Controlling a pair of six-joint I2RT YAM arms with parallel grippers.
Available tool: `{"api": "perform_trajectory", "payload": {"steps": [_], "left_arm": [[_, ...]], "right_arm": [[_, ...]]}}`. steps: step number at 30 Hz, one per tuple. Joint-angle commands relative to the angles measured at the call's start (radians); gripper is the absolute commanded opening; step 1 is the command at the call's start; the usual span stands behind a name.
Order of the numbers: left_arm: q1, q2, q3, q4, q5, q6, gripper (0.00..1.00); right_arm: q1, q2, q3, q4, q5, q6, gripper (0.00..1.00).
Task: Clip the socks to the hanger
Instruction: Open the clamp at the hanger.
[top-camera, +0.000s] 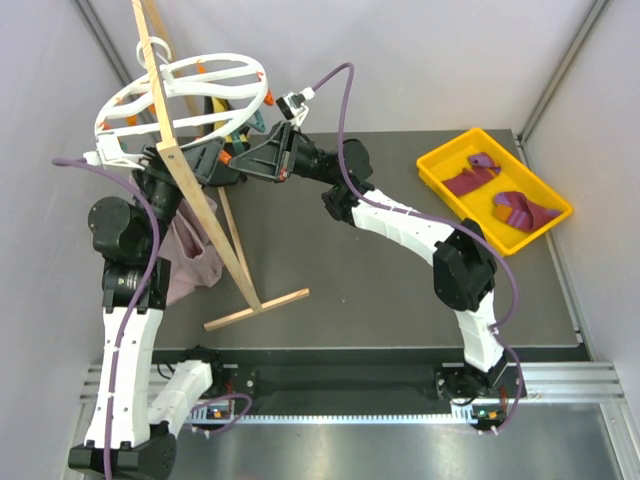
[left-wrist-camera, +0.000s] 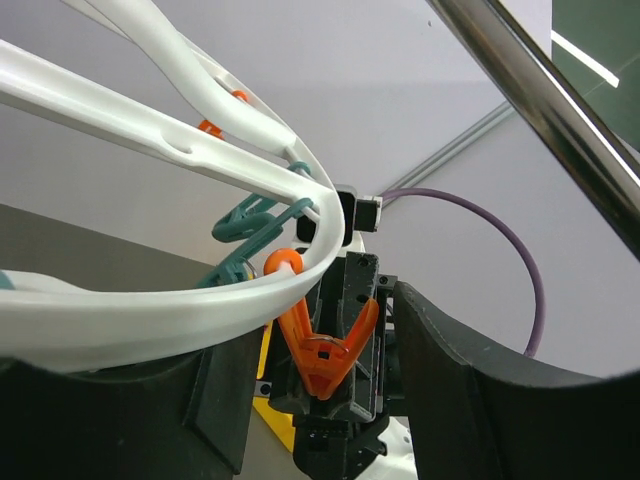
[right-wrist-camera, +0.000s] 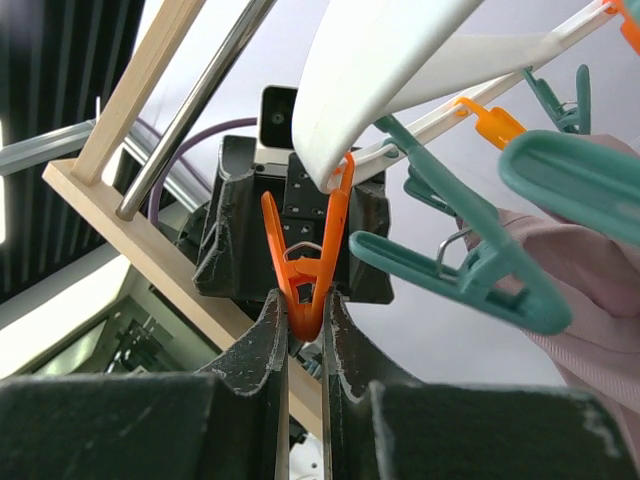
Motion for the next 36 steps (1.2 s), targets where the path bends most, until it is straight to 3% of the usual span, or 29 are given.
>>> {"api": "perform_trajectory", "payload": {"steps": [1, 7, 11, 12, 15, 17, 20, 21, 23, 24, 26, 27, 33, 36], "left_arm": [[-0.004, -0.009, 0.007, 0.08, 0.02, -0.019, 0.58], [-0.002, -0.002, 0.022, 0.062, 0.004, -0.008, 0.53], [-0.004, 0.02, 0.053, 0.007, 0.001, 0.016, 0.36], [-0.004, 0.02, 0.054, -0.003, 0.0, 0.024, 0.25], [-0.004, 0.023, 0.059, -0.021, -0.006, 0.035, 0.08], [-0.004, 0.023, 0.067, -0.029, -0.011, 0.044, 0.03], [-0.002, 0.028, 0.087, -0.091, -0.028, 0.064, 0.0], [-0.004, 0.028, 0.091, -0.099, -0.03, 0.073, 0.0], [-0.002, 0.025, 0.099, -0.121, -0.036, 0.078, 0.0], [-0.004, 0.025, 0.1, -0.125, -0.04, 0.085, 0.0], [-0.004, 0.028, 0.113, -0.15, -0.045, 0.093, 0.0], [-0.004, 0.029, 0.119, -0.159, -0.049, 0.098, 0.0], [-0.004, 0.032, 0.13, -0.187, -0.065, 0.107, 0.0], [-0.004, 0.029, 0.127, -0.193, -0.076, 0.112, 0.0]], "right_arm": [[0.0, -0.003, 0.001, 0.065, 0.003, 0.022, 0.0], [0.008, 0.005, -0.004, 0.076, 0.008, 0.02, 0.0], [0.008, 0.008, -0.004, 0.078, 0.008, 0.02, 0.0], [0.009, 0.011, -0.002, 0.078, 0.006, 0.02, 0.0], [0.009, 0.015, 0.006, 0.078, 0.011, 0.02, 0.01], [0.008, 0.02, 0.016, 0.073, 0.012, 0.02, 0.04], [0.008, 0.028, 0.032, 0.067, 0.017, 0.02, 0.19], [0.008, 0.029, 0.035, 0.062, 0.018, 0.017, 0.36], [0.008, 0.021, 0.032, 0.062, 0.025, -0.001, 0.55], [0.006, 0.017, 0.027, 0.058, 0.026, -0.013, 0.72], [0.0, -0.011, 0.004, 0.018, 0.025, -0.061, 0.84], [-0.005, -0.043, -0.01, -0.004, 0.026, -0.082, 0.98], [-0.057, -0.249, -0.18, -0.356, 0.049, -0.38, 1.0], [-0.1, -0.377, -0.235, -0.725, 0.128, -0.658, 1.0]]}}
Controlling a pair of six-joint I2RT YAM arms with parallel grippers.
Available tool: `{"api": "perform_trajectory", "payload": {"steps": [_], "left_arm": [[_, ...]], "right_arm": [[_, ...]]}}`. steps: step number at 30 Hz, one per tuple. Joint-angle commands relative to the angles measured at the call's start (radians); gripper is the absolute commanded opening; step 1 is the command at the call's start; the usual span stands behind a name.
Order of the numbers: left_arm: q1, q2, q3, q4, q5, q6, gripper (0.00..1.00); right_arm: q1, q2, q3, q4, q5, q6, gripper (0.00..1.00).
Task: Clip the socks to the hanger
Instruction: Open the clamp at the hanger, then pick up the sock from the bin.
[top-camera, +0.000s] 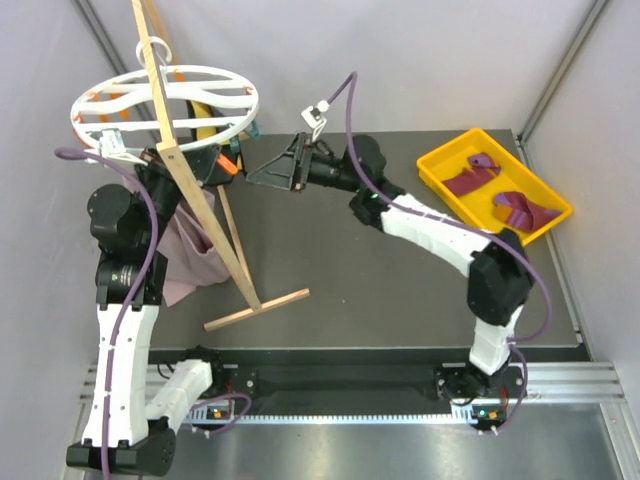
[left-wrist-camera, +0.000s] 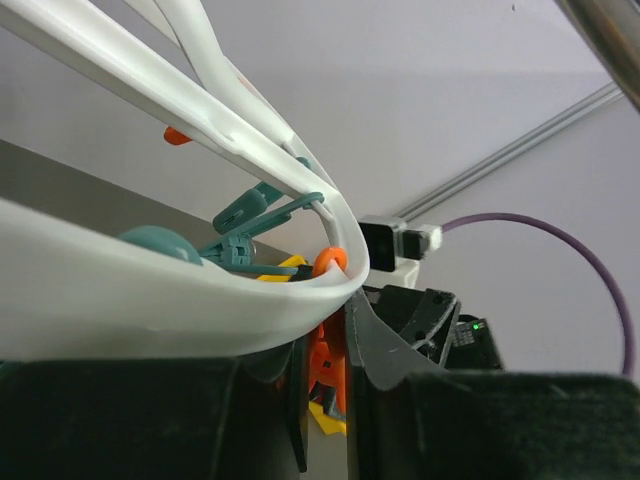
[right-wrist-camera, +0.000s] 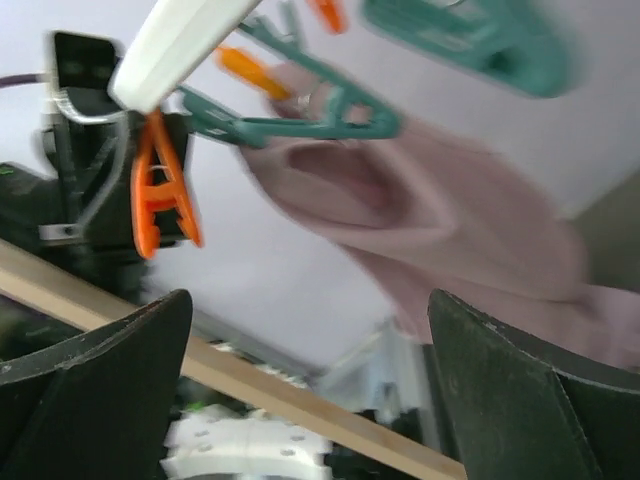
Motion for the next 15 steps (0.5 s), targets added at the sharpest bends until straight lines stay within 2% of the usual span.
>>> {"api": "perform_trajectory", "payload": {"steps": [1, 2, 3, 5, 9, 11, 14, 15], "left_arm": [[-0.003, -0.011, 0.034, 0.003, -0.029, 0.032, 0.0], [-0.004, -0.014, 0.029, 0.004, -0.038, 0.033, 0.0], [-0.003, -0.017, 0.023, 0.003, -0.041, 0.036, 0.0], [-0.003, -0.024, 0.017, 0.0, -0.047, 0.04, 0.0], [-0.006, -0.03, 0.003, 0.0, -0.044, 0.035, 0.0], [-0.009, -0.031, 0.0, 0.0, -0.047, 0.032, 0.0], [-0.015, -0.037, -0.005, -0.006, -0.052, 0.032, 0.0], [-0.016, -0.039, -0.005, -0.02, -0.058, 0.035, 0.0]], "right_arm": [[-0.076, -0.215, -0.021, -0.441, 0.139, -0.446, 1.0], [-0.093, -0.245, -0.026, -0.641, 0.205, -0.502, 1.0], [-0.113, -0.303, -0.036, -0.704, 0.344, -0.541, 1.0], [-0.193, -0.362, -0.105, -0.791, 0.49, -0.605, 1.0], [-0.365, -0.499, -0.223, -0.847, 0.684, -0.63, 1.0], [-0.47, -0.516, -0.259, -0.855, 0.741, -0.65, 1.0], [-0.61, -0.473, -0.25, -0.873, 0.787, -0.719, 1.0], [-0.642, -0.42, -0.236, -0.893, 0.814, -0.727, 0.95]]}}
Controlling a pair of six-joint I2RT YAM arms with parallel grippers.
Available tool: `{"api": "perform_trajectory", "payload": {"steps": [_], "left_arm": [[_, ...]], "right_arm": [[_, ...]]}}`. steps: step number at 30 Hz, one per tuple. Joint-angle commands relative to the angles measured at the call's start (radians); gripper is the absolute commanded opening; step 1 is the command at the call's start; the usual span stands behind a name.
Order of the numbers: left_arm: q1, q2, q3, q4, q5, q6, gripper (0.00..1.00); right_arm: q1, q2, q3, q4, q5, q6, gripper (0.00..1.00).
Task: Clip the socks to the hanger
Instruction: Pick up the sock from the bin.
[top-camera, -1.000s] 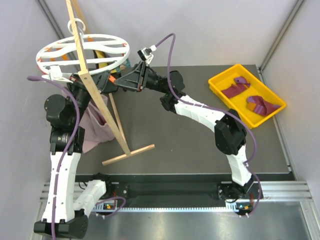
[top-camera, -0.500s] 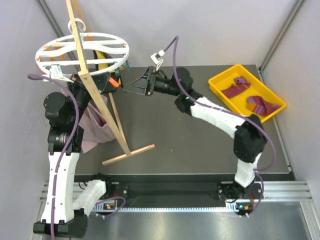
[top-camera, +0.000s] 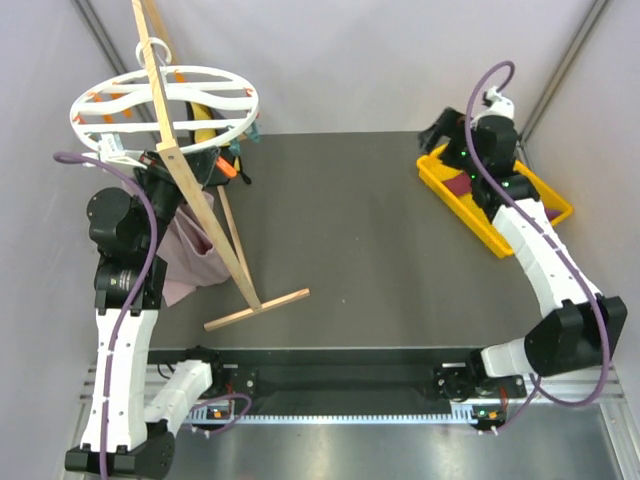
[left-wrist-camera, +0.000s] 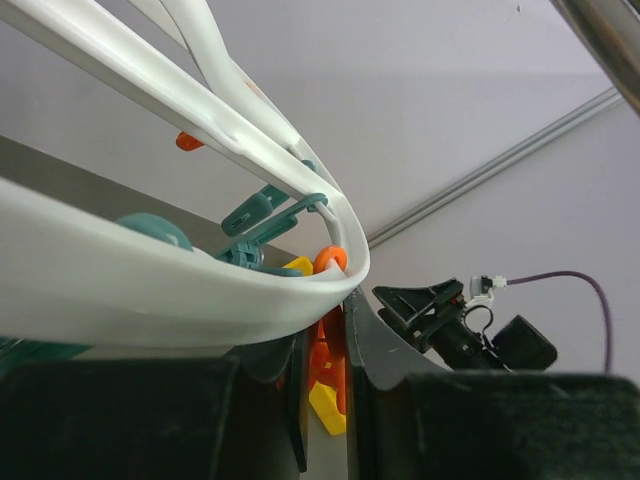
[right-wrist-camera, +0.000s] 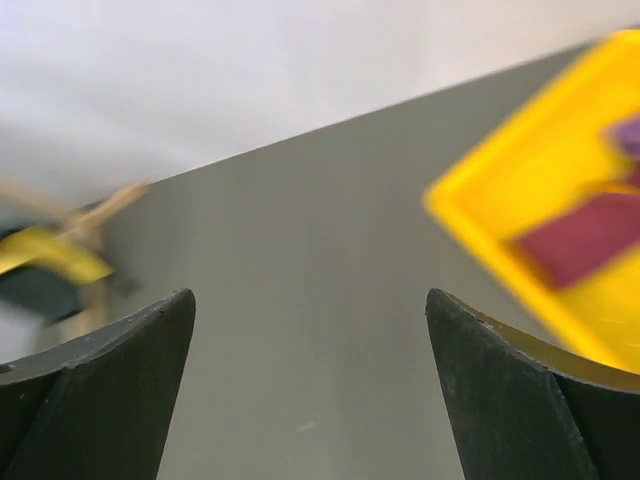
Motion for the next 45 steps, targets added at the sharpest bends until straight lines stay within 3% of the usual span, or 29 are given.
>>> {"api": "perform_trajectory", "payload": {"steps": [1, 2, 4, 6, 8, 11, 15, 18, 24, 35, 41, 43, 45], "left_arm": [[-0.007, -0.021, -0.003, 0.005, -0.036, 0.02, 0.0], [-0.008, -0.023, -0.003, 0.0, -0.041, 0.027, 0.0], [-0.012, -0.024, 0.002, -0.009, -0.045, 0.034, 0.0], [-0.016, -0.025, 0.002, -0.01, -0.05, 0.039, 0.0], [-0.021, -0.02, 0.001, -0.006, -0.047, 0.037, 0.0], [-0.025, -0.017, -0.007, -0.004, -0.039, 0.033, 0.0], [-0.025, -0.012, -0.021, -0.012, -0.033, 0.025, 0.0], [-0.025, -0.009, -0.026, -0.027, -0.047, 0.03, 0.0], [-0.025, -0.001, -0.012, -0.07, -0.053, 0.047, 0.0], [-0.025, 0.031, -0.019, -0.055, -0.041, 0.004, 0.0], [-0.025, 0.038, -0.029, -0.049, -0.039, 0.001, 0.0], [-0.025, 0.04, -0.029, -0.047, -0.038, -0.001, 0.0], [-0.025, 0.041, -0.029, -0.043, -0.035, -0.004, 0.0]], "right_arm": [[-0.146, 0.1, 0.05, -0.144, 0.144, -0.091, 0.92], [-0.185, 0.133, 0.07, -0.172, 0.149, -0.085, 0.86], [-0.306, 0.217, 0.095, -0.216, 0.132, -0.035, 0.63], [-0.368, 0.292, 0.093, -0.249, 0.097, -0.001, 0.29], [-0.418, 0.344, 0.09, -0.27, 0.071, 0.019, 0.23], [-0.428, 0.427, 0.102, -0.315, 0.164, 0.01, 0.26], [-0.446, 0.453, 0.018, -0.266, 0.284, 0.028, 0.38], [-0.471, 0.473, -0.005, -0.24, 0.287, 0.035, 0.47], [-0.512, 0.481, -0.023, -0.177, 0.306, -0.002, 0.56], [-0.555, 0.604, 0.055, -0.109, 0.172, -0.014, 0.56], [-0.555, 0.667, 0.112, -0.15, 0.187, -0.01, 0.53], [-0.555, 0.682, 0.112, -0.167, 0.194, -0.013, 0.47], [-0.554, 0.684, 0.096, -0.164, 0.191, -0.008, 0.35]]}}
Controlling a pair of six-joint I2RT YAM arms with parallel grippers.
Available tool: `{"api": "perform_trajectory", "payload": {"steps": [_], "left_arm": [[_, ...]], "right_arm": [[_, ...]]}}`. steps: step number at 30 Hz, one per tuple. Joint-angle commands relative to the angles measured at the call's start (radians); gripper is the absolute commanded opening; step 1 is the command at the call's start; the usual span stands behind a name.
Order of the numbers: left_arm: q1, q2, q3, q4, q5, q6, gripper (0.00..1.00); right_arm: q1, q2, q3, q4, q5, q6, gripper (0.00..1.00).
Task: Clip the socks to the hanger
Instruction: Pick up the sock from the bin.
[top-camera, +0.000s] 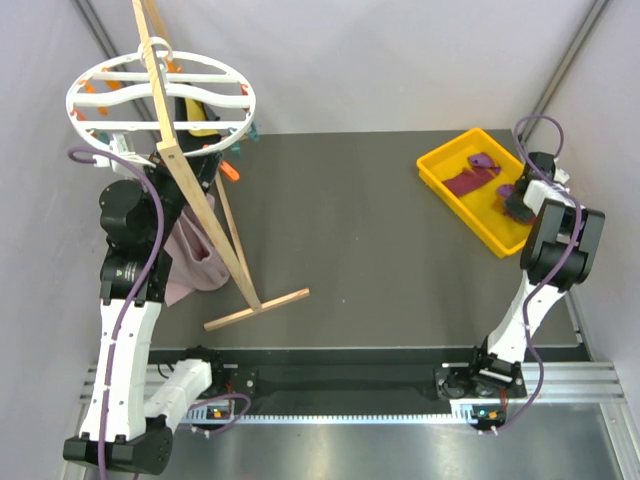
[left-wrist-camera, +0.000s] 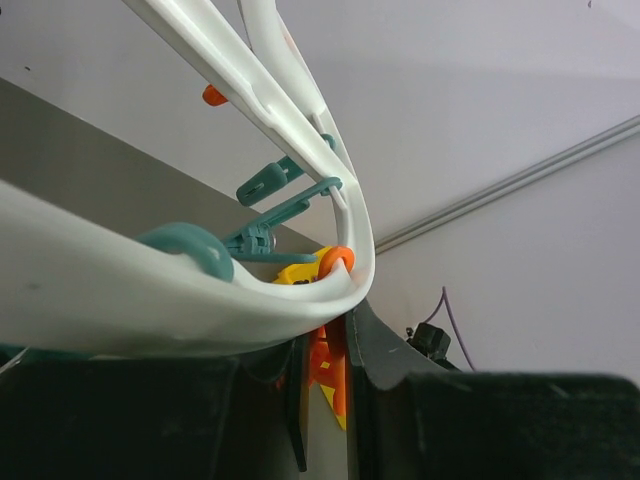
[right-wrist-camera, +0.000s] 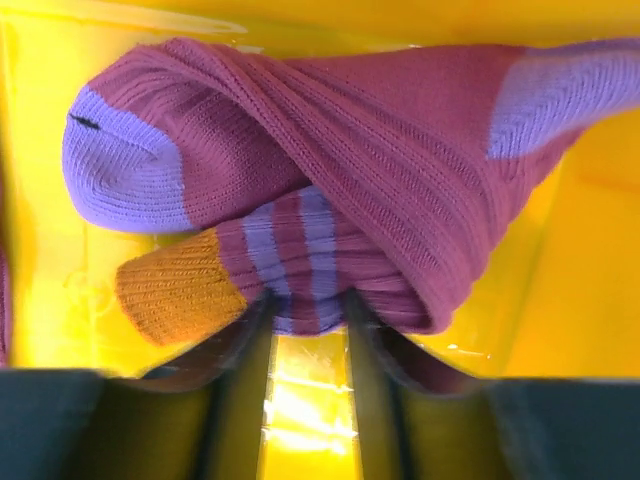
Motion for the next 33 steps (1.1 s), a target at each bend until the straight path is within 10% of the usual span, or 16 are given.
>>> {"api": "perform_trajectory", "payload": {"steps": [1, 8, 22, 33], "left_arm": [[-0.004, 0.008, -0.008, 0.015, 0.022, -0.006, 0.0], [-0.004, -0.005, -0.004, 0.0, 0.017, 0.013, 0.0], [-0.004, -0.03, -0.019, -0.01, 0.004, 0.02, 0.0], [-0.003, -0.039, -0.036, 0.012, 0.002, -0.068, 0.0]], "right_arm": [[-0.005, 0.019, 0.004, -0.016, -0.002, 0.001, 0.29], [0.011, -0.04, 0.007, -0.013, -0.001, -0.024, 0.0], [0.143, -0.598, -0.264, 0.165, -0.516, 0.114, 0.0], [0.625, -0.779, -0.395, 0.583, -0.785, 0.471, 0.0]]}}
